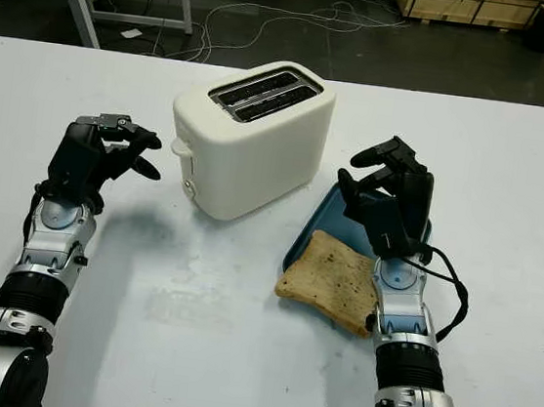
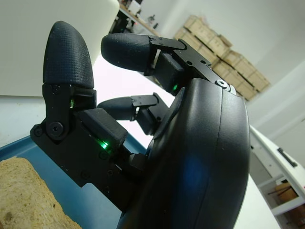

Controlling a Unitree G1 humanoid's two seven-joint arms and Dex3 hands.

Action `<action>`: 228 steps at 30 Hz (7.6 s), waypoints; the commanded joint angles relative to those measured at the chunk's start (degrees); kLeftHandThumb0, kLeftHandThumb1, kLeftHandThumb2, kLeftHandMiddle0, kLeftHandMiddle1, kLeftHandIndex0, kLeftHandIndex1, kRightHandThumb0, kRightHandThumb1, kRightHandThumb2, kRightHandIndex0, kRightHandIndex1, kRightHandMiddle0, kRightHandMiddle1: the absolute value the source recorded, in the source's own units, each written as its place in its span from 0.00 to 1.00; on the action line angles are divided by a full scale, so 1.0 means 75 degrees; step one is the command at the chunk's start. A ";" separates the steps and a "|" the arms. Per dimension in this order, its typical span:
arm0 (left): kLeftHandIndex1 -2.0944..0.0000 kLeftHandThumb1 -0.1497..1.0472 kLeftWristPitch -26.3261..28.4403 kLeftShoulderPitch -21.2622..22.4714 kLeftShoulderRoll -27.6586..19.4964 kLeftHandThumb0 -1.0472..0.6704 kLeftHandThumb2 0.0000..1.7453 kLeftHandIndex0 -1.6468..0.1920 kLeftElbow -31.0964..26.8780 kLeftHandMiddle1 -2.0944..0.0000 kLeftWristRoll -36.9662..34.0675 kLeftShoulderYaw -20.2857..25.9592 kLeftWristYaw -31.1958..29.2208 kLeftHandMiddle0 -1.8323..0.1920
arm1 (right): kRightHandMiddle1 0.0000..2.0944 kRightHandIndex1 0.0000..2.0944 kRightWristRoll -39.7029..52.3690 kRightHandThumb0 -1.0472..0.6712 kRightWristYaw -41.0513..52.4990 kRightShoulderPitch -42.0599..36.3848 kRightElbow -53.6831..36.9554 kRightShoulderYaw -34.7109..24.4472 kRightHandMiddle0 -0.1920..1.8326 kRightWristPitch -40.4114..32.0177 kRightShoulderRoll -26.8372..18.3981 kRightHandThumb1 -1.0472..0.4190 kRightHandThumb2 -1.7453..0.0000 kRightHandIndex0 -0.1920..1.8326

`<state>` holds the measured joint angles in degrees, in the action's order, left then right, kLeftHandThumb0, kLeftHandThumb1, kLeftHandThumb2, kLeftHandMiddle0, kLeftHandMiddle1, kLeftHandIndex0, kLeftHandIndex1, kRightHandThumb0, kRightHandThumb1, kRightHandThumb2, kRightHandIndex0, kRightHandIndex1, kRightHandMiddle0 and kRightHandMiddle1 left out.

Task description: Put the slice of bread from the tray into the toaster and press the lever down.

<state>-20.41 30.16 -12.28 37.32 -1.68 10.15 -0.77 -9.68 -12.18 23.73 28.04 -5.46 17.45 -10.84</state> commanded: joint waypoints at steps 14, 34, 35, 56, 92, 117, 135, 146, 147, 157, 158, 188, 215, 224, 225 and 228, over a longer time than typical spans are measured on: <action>0.77 0.86 -0.0143 0.0034 0.0020 0.00 0.00 0.09 0.0028 0.70 -0.0137 0.0106 -0.0017 0.13 | 0.68 0.72 -0.0542 0.05 0.0078 -0.0307 -0.0841 0.0392 0.43 -0.0305 -0.0206 0.50 0.51 0.50; 0.82 0.84 -0.0112 0.0227 0.0080 0.00 0.00 0.05 0.0155 0.69 -0.0298 0.0129 -0.0127 0.13 | 0.64 0.72 -0.4429 0.00 0.0201 -0.3665 -0.4934 0.1514 0.09 0.0010 -0.1579 0.13 1.00 0.09; 0.82 0.84 -0.0090 0.0229 0.0074 0.00 0.00 0.05 0.0139 0.69 -0.0323 0.0132 -0.0146 0.13 | 0.62 0.70 -0.4522 0.00 0.0378 -0.3686 -0.5023 0.1516 0.09 -0.0145 -0.1628 0.12 1.00 0.09; 0.83 0.85 -0.0155 0.0229 -0.0001 0.00 0.00 0.05 0.0171 0.69 -0.0302 0.0135 -0.0141 0.13 | 0.63 0.69 -0.4559 0.00 0.3828 -0.4491 -0.7022 0.1403 0.09 -0.1921 -0.2488 0.22 1.00 0.09; 0.84 0.84 -0.0158 0.0201 0.0009 0.00 0.00 0.04 0.0113 0.69 -0.0347 0.0148 -0.0134 0.13 | 0.77 0.83 -0.8527 0.30 0.1105 -0.4289 -0.5142 0.2764 0.09 -0.1989 -0.3211 0.92 0.03 0.09; 0.84 0.85 -0.0166 0.0183 0.0013 0.00 0.00 0.04 0.0101 0.69 -0.0311 0.0123 -0.0103 0.13 | 0.45 0.65 -0.6597 0.03 0.2244 -0.3641 -0.5374 0.2593 0.82 -0.1421 -0.3656 0.11 0.88 0.87; 0.84 0.85 -0.0175 0.0169 0.0011 0.00 0.00 0.04 0.0123 0.69 -0.0309 0.0136 -0.0085 0.13 | 0.64 0.81 -0.5381 0.00 0.0404 -0.2813 -0.3543 0.2343 0.87 -0.0436 -0.3303 0.09 0.91 0.87; 0.84 0.85 -0.0160 0.0145 0.0038 0.00 0.00 0.04 0.0105 0.68 -0.0337 0.0142 -0.0078 0.13 | 0.77 0.83 -0.5340 0.00 -0.0475 -0.2303 -0.3256 0.2055 0.87 -0.0184 -0.3425 0.09 0.78 0.87; 0.84 0.85 -0.0159 0.0145 0.0040 0.00 0.00 0.04 0.0100 0.68 -0.0348 0.0143 -0.0090 0.13 | 0.79 0.83 -0.5340 0.01 -0.0487 -0.2256 -0.3303 0.2011 0.87 -0.0177 -0.3441 0.09 0.78 0.87; 0.84 0.85 -0.0202 0.0119 0.0033 0.00 0.00 0.05 0.0146 0.69 -0.0320 0.0140 -0.0068 0.13 | 0.83 0.83 -0.5116 0.09 -0.0301 -0.1598 -0.4086 0.1408 0.86 -0.0051 -0.3539 0.23 0.56 0.87; 0.84 0.85 -0.0188 0.0115 0.0030 0.00 0.00 0.05 0.0139 0.69 -0.0319 0.0137 -0.0071 0.13 | 0.83 0.83 -0.5131 0.10 -0.0317 -0.1473 -0.4105 0.1348 0.87 -0.0057 -0.3556 0.23 0.54 0.87; 0.82 0.85 -0.0134 -0.0038 0.0025 0.00 0.00 0.05 -0.0022 0.68 -0.0289 0.0147 0.0061 0.13 | 0.83 0.83 -0.8552 0.22 -0.6585 0.7641 0.5317 0.5837 0.54 0.2519 -0.4064 0.09 0.81 0.69; 0.85 0.83 -0.0046 0.0091 0.0128 0.00 0.00 0.04 -0.0011 0.69 -0.0347 0.0076 0.0016 0.13 | 0.83 0.83 -0.8338 0.23 -0.6521 0.9265 0.6483 0.7222 0.53 0.2306 -0.2318 0.09 0.70 0.68; 0.85 0.83 -0.0025 0.0069 0.0107 0.00 0.00 0.04 -0.0062 0.69 -0.0302 0.0061 0.0056 0.13 | 0.83 0.83 -0.8353 0.26 -0.6161 0.9022 0.6685 0.7521 0.52 0.2174 -0.1917 0.09 0.82 0.67; 0.85 0.83 -0.0026 0.0065 0.0110 0.00 0.00 0.04 -0.0074 0.69 -0.0296 0.0055 0.0056 0.13 | 0.83 0.83 -0.8331 0.26 -0.6065 0.9001 0.6698 0.7536 0.52 0.2178 -0.1885 0.09 0.81 0.67; 0.85 0.83 0.0017 0.0056 0.0126 0.00 0.00 0.04 -0.0114 0.69 -0.0301 0.0060 0.0075 0.13 | 0.83 0.83 -0.8236 0.27 -0.5909 0.8892 0.6717 0.7515 0.52 0.2277 -0.1781 0.09 0.79 0.67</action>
<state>-20.97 30.37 -11.65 37.08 -3.86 10.68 -0.34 -72.67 -56.89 91.19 78.22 50.68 34.94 -24.70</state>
